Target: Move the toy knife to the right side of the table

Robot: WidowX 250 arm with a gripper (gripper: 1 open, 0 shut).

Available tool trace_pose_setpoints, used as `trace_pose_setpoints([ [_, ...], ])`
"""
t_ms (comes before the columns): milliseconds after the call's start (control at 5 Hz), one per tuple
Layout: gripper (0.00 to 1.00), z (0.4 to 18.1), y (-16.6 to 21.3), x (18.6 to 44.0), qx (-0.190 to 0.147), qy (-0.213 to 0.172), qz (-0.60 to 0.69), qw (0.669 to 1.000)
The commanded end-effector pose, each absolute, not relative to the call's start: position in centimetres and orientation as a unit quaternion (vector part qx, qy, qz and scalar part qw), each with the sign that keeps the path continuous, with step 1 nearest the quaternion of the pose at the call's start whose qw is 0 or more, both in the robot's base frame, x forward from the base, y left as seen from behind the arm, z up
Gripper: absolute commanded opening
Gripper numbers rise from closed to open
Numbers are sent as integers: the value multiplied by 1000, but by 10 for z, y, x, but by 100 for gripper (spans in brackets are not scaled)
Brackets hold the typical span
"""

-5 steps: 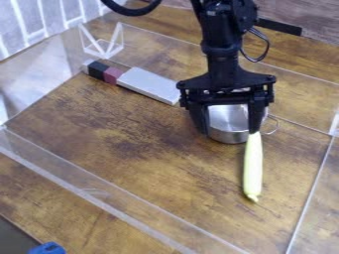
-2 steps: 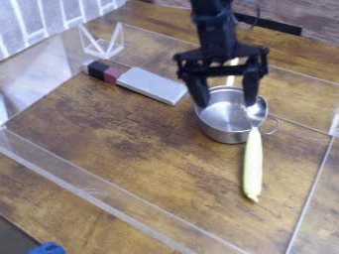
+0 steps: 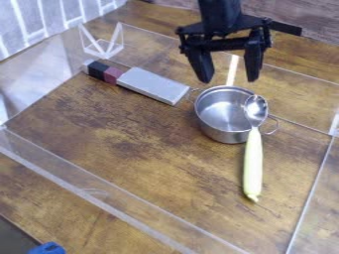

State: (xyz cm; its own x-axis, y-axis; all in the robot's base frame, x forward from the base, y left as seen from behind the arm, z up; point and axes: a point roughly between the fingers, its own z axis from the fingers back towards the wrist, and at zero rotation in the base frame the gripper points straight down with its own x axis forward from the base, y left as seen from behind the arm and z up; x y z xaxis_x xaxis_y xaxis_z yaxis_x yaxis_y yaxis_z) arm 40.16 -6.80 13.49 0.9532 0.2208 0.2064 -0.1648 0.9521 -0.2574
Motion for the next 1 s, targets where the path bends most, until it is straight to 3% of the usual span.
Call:
trace_pose_setpoints([
  [0, 100, 177, -77, 413, -123, -188, 118, 967],
  [400, 100, 166, -73, 398, -111, -181, 123, 969],
  [600, 100, 150, -74, 396, -100, -184, 156, 965],
  [800, 100, 149, -76, 394, -94, -196, 184, 959],
])
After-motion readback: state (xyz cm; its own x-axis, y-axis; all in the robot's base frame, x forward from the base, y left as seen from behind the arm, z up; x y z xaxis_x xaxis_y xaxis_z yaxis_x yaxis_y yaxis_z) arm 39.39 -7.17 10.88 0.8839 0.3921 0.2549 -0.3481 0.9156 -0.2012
